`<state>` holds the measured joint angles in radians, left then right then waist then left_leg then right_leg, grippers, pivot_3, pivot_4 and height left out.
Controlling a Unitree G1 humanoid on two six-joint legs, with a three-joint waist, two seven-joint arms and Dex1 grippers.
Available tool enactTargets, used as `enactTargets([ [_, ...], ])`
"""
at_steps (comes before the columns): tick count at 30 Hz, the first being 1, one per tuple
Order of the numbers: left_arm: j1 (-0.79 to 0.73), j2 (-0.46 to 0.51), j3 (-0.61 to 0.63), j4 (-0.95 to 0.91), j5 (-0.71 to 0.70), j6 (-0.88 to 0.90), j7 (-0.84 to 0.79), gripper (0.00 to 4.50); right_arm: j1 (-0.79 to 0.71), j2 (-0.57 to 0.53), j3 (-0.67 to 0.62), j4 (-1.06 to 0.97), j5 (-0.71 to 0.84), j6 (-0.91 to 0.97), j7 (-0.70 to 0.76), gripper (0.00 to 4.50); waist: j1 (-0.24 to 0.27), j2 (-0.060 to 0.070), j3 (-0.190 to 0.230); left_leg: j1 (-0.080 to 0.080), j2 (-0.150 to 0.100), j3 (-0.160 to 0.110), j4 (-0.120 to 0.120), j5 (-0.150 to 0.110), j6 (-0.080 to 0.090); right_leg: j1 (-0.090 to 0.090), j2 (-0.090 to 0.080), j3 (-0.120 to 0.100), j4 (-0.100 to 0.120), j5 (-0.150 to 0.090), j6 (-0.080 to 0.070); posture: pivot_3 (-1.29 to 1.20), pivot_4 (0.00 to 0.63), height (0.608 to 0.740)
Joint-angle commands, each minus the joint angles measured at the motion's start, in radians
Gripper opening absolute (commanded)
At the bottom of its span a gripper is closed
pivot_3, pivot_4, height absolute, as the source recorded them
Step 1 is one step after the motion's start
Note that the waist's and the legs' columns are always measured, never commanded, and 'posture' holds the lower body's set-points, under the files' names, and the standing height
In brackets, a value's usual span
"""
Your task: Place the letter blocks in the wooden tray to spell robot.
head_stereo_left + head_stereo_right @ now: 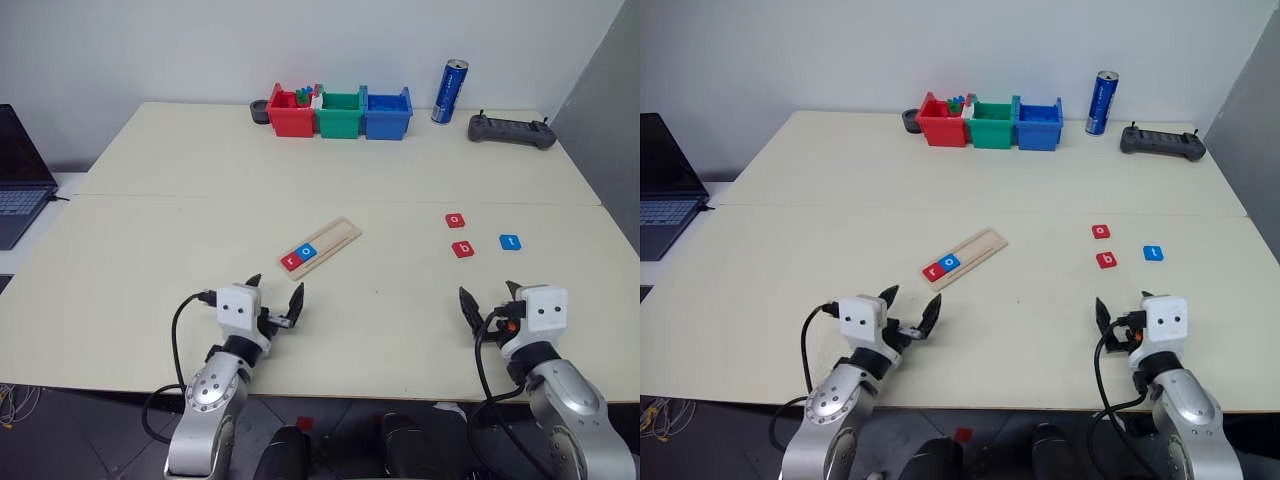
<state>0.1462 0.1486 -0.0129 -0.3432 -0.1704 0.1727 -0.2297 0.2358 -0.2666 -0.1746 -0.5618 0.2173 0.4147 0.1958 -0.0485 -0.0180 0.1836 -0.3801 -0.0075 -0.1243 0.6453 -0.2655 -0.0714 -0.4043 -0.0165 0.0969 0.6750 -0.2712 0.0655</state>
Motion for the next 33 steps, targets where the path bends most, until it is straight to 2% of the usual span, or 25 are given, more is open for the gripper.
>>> enactTargets([
  [1,-0.005,-0.003,0.005,-0.01,0.0,-0.013,0.002,4.5,0.0,0.007,-0.014,-0.014,-0.004,-0.031,-0.007,4.47,0.0,0.0,0.0,0.0,0.0,0.0,0.0,0.0,0.0,0.0,0.0,0.0,0.0,0.0,0.0,0.0,0.15,0.74],
  [28,-0.043,-0.001,0.006,-0.028,-0.042,0.018,-0.021,4.5,-0.002,0.01,-0.021,-0.027,-0.011,-0.024,-0.014,4.47,0.0,0.0,0.0,0.0,0.0,0.0,0.0,0.0,0.0,0.0,0.0,0.0,0.0,0.0,0.0,0.0,0.15,0.74],
  [33,-0.087,0.032,0.034,-0.011,-0.079,0.026,-0.069,4.5,-0.026,-0.032,-0.016,-0.033,-0.007,-0.01,0.022,4.47,0.0,0.0,0.0,0.0,0.0,0.0,0.0,0.0,0.0,0.0,0.0,0.0,0.0,0.0,0.0,0.0,0.15,0.74],
])
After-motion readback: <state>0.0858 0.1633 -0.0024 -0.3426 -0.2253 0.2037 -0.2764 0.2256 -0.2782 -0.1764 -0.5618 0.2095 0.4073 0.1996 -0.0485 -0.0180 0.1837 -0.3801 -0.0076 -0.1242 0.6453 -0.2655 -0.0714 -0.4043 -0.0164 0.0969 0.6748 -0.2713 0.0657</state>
